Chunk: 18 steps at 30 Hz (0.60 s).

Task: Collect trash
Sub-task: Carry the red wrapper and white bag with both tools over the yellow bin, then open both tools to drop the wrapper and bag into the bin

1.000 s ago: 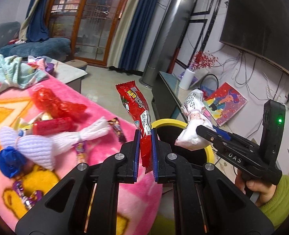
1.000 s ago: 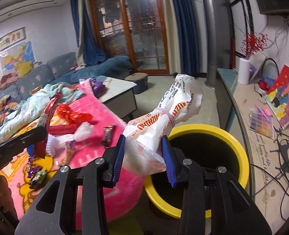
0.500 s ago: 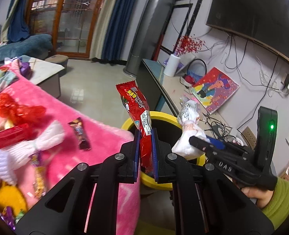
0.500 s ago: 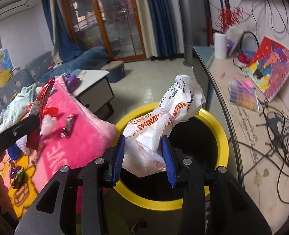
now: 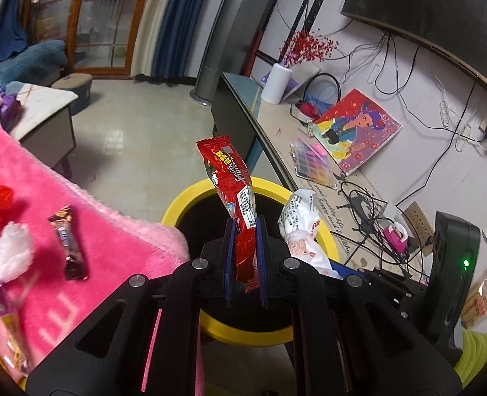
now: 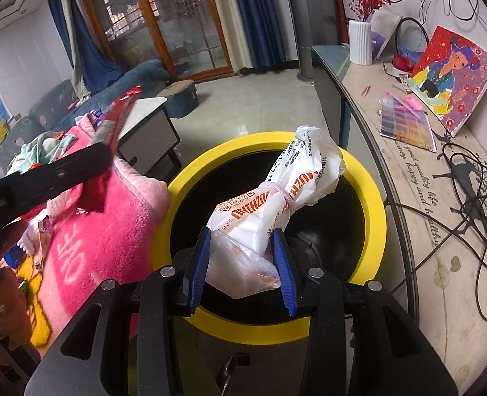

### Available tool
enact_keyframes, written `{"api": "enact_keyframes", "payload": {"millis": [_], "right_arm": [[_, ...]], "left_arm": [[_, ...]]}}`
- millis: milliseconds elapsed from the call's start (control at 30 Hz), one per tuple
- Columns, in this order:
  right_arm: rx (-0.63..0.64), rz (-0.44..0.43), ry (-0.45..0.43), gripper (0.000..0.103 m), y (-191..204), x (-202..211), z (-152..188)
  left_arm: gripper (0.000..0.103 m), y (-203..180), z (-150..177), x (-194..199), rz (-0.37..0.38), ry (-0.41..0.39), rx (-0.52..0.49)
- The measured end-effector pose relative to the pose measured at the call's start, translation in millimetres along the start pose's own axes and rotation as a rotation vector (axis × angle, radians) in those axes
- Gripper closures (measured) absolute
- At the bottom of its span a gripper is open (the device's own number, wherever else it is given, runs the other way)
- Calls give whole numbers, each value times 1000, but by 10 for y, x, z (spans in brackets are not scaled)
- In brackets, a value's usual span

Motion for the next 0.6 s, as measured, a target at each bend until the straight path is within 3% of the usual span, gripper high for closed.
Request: {"api": "enact_keyframes", "payload": {"millis": [100, 133, 233, 300, 367, 433, 533, 600], "right_arm": [[-27, 12, -2, 63, -57, -17, -6], [-42, 12, -4, 55, -89, -23, -9], [-77, 32, -5, 42, -161, -30, -9], [-85, 41, -5, 40, -183, -29, -10], [-91, 53, -11, 35, -198, -22, -11], [-80, 57, -17, 35, -182, -10, -13], [-61, 61, -34, 33, -130, 24, -25], [-50, 60, -50, 32, -89, 55, -37]], "left_arm": [[92, -2, -34, -73, 2, 10, 1], [87, -3, -47, -95, -1, 13, 3], [50, 47, -65, -116, -19, 13, 21], [43, 81, -59, -90, -26, 6, 31], [25, 148, -48, -40, -46, -2, 44], [23, 191, -46, 20, -46, -18, 63], [11, 265, -32, 139, -73, -44, 82], [11, 309, -14, 235, -85, -63, 92]]}}
Point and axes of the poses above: each gripper's, at about its wrist camera, not at the fingertips, and x roughly against the way its jaws point, y to its left, z to its underside, the point moved 4 cm from there along -x, roughly the way its jaws point, and after that the axes turned 4 degrees about -z, right-handed, at the moved point
